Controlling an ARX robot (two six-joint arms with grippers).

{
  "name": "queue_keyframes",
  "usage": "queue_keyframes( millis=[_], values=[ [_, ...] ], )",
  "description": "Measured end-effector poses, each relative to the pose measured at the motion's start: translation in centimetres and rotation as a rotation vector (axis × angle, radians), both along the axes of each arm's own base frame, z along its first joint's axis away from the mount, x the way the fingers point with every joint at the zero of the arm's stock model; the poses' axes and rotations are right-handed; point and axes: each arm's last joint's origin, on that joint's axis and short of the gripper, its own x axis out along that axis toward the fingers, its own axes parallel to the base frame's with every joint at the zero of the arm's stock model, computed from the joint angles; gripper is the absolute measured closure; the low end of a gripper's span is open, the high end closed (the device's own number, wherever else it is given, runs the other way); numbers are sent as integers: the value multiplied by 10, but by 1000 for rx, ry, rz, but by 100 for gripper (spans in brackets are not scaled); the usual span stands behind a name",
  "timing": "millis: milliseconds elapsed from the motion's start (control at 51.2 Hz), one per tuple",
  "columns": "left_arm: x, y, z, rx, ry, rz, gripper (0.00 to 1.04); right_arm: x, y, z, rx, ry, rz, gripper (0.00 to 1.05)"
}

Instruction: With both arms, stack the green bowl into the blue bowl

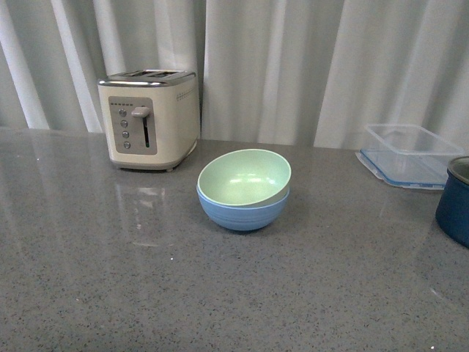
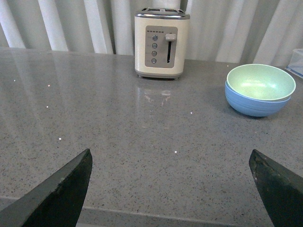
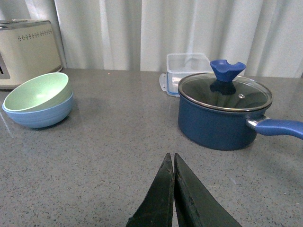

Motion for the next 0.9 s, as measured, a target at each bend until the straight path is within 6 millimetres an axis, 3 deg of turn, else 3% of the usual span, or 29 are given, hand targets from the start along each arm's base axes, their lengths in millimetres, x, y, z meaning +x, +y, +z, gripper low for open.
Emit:
queue_keyframes(
  millis=[273, 390, 585, 800, 898],
  values=[
    [0, 0, 0, 0, 0, 0, 7, -9, 0, -2, -2, 5, 1, 103],
    [0, 0, 0, 0, 0, 0, 7, -9, 0, -2, -1, 5, 1, 85],
    [0, 0, 0, 0, 0, 0, 7, -9, 0, -2, -1, 5, 1, 42],
    [0, 0, 0, 0, 0, 0, 7, -9, 0, -2, -1, 5, 1, 9],
    [0, 0, 0, 0, 0, 0, 7, -9, 0, -2, -1, 5, 1, 10]
  ],
)
